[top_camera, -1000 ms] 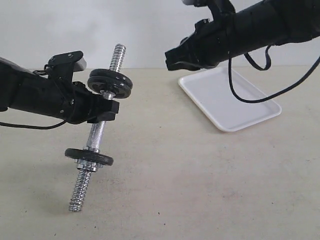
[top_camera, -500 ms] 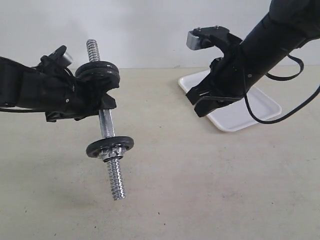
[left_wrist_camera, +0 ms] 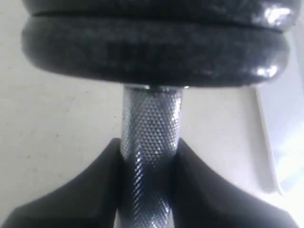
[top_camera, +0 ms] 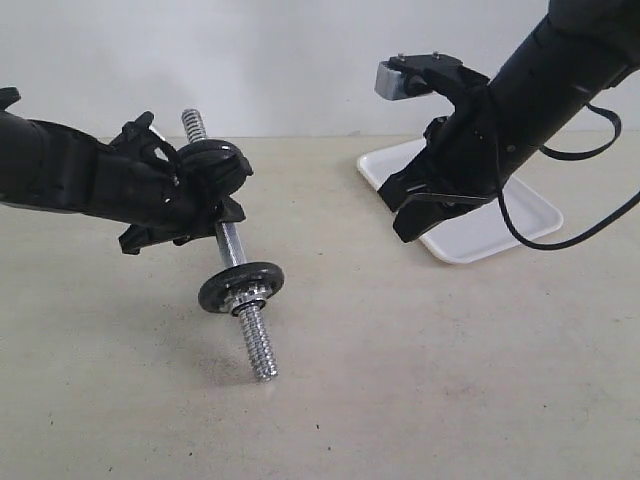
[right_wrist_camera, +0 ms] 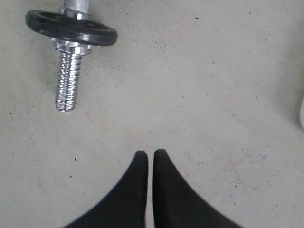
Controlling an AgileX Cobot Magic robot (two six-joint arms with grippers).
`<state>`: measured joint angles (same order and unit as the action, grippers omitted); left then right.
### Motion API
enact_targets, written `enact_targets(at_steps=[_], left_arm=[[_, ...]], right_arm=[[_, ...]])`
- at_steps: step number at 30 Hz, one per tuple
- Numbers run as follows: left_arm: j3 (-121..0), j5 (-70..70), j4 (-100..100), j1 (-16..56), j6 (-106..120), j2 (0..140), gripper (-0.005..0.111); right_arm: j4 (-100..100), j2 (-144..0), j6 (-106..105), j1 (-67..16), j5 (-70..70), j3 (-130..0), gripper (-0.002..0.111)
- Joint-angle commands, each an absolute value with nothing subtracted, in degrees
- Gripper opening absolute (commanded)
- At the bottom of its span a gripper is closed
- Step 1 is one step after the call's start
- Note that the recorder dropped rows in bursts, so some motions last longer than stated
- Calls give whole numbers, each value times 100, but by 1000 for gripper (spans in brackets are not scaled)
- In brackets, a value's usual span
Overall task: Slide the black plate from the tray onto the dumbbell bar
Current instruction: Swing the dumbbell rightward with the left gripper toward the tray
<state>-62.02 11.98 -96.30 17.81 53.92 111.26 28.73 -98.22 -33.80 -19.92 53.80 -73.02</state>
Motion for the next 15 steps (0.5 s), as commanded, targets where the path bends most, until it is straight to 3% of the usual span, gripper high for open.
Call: enact_targets(at_steps=[1,15], left_arm=[[-6963,1694,-9995,1796,4964,11000,4],[-8312,2475,-9995,1807,4308,12362,4]], right_arm=[[2820,-9758,-3355,-1994,5481,-7331,0],[2798,-9758,-3377,-1994,5539,-7331,0]])
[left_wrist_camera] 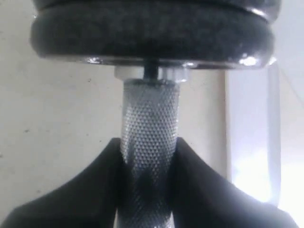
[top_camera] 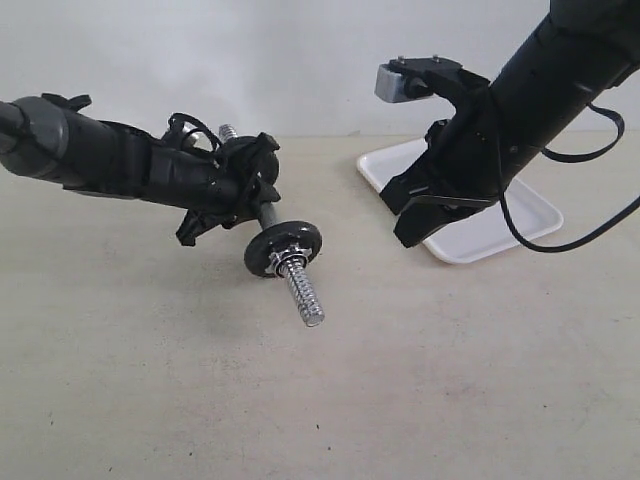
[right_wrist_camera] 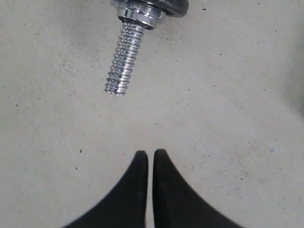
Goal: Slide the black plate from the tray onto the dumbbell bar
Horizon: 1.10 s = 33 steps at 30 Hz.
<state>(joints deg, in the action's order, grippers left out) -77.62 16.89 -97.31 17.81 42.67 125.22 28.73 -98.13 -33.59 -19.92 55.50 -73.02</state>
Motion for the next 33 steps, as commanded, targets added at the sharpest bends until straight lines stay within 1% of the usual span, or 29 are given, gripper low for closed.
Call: enact_targets(at_steps=[1,8,17,23,33], left_arm=[[-8445,2494,-9995,1823,4308,12455,4],[-9187,2393,-9979,2134,4254,12914,4],[-9240,1958,-9995,2354,3939,12928,4],[-9491,1819,-9995,2534,3927,12928,4],[-9624,1867,-9995,2540,3800,12928,4]], right_arm=[[2798,-9758,-3377,-1994,5466,-7331,0],[2619,-9758,-3377,-1994,5370,-7331,0],[2619,-9758,-3355,-1994,5314,-7331,0],[2619,-9758,-3344,-1994,5303,-7331,0],[2606,-9758,-3342,-1994,5316,-7331,0]])
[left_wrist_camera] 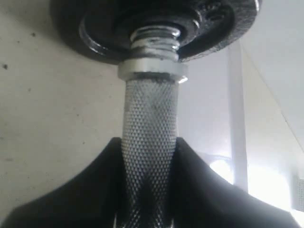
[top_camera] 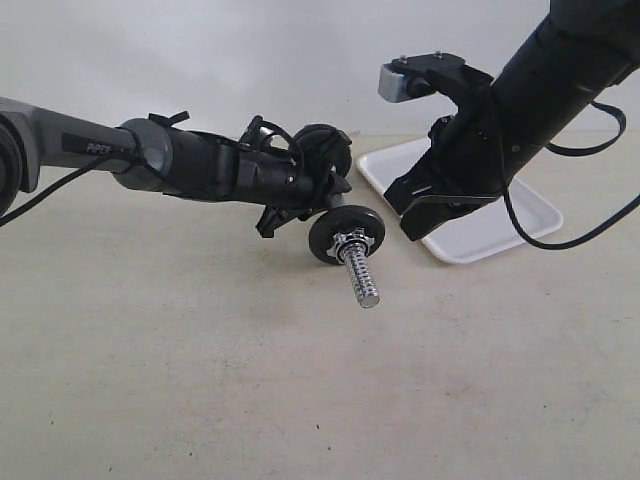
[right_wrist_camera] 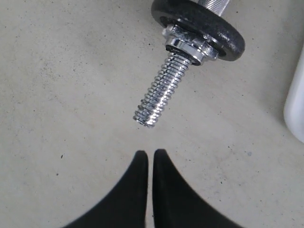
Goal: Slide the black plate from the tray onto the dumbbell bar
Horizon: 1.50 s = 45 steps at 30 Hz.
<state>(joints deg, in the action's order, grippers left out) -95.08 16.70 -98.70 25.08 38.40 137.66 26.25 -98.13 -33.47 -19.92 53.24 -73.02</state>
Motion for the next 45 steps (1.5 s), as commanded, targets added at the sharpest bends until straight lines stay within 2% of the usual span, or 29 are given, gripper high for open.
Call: enact_targets(at_steps=[1,45], left_arm=[[-9624,1881,-9995,2540,3800,12928,4],[-9624,2638,-9995,2529,3901,12928,4]], right_arm=[[2606,-9758,-3342,-1994,5316,-7331,0],[2606,-9758,-3342,-1994,5397,-7331,0]])
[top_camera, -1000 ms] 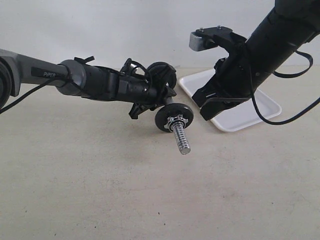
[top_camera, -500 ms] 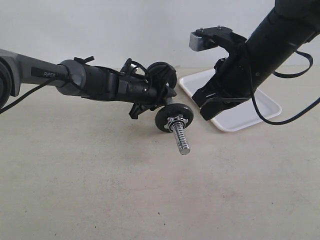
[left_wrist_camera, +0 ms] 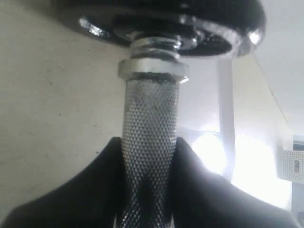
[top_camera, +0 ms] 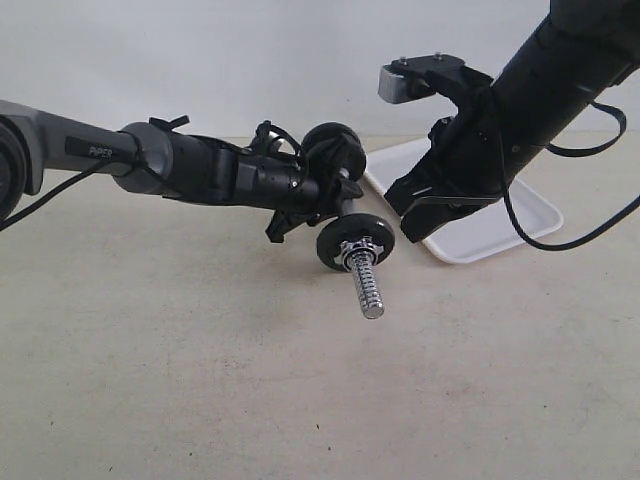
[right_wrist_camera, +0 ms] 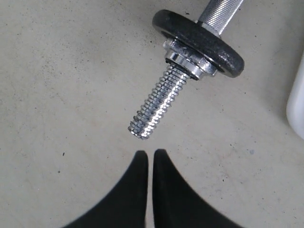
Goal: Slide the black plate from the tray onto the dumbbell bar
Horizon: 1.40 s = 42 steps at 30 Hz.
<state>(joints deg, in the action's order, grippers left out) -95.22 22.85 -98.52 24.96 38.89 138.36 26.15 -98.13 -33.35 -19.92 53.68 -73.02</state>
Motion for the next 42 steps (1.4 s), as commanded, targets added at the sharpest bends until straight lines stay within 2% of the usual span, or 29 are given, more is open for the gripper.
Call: enact_targets(at_steps=[1,20,38,42], left_arm=[[-9624,2623,-9995,2529,3901,12928,4],[-9624,1961,-9995,2521,3863,12928,4],[-9624,1958,-9995,2521,4044,12928,4],[-9624,1985,-9995,2521,4082,12928,14]], right_arm=[[2606,-9758,-3342,-1994,5397,-7331,0],[2560,-9758,-3342,-1994,5398,-7331,0],[2560,-9758,-3342,-1994,5422,-7331,0],[2560,-9758,-3342,-1994,5422,-7331,0]])
